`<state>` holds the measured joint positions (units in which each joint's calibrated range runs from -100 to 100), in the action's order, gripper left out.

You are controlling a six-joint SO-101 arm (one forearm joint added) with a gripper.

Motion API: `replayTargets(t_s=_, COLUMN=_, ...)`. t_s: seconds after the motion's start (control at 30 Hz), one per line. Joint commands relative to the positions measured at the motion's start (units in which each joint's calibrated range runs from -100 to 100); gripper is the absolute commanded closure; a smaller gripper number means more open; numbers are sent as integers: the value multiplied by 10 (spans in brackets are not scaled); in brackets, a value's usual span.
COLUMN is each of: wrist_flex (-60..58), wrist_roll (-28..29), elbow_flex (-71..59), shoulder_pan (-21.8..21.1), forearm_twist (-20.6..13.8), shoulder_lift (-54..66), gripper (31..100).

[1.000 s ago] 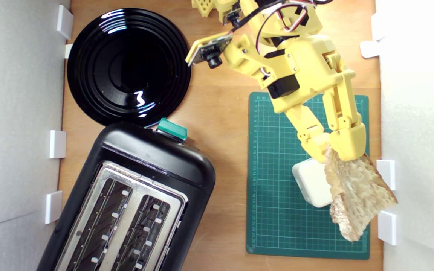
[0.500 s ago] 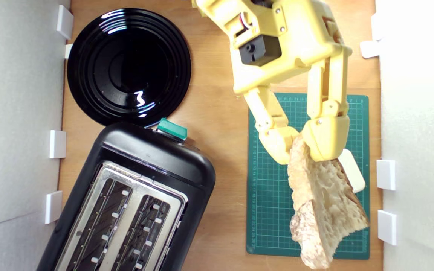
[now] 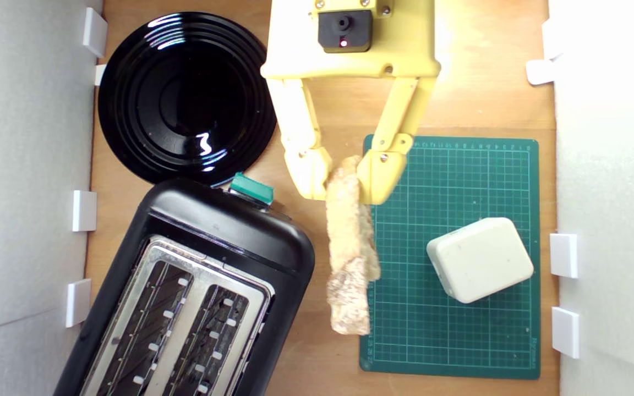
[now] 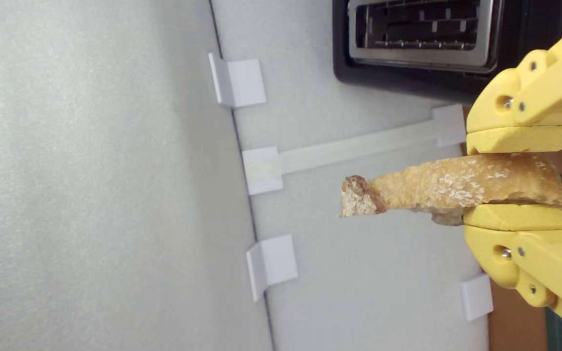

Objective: Pick bread and place in toaster

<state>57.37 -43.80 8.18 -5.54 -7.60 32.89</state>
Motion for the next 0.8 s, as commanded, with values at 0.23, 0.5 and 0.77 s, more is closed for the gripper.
replayTargets(t_s=0.23, wrist_flex=193, wrist_roll=-73, elbow_flex=225, shoulder_pan=71, forearm_twist=6, shoulder_lift=-32, gripper=716)
replayTargets(t_s=0.5, wrist_flex=194, wrist_roll=-110, elbow_flex=235, shoulder_pan=159, forearm_twist=6, shoulder_lift=-44, gripper=716)
replayTargets(t_s=0.77, wrist_flex=193, wrist_roll=-109, elbow_flex=264, shoulder_pan=186, forearm_twist=-3, shoulder_lift=-87, gripper=716)
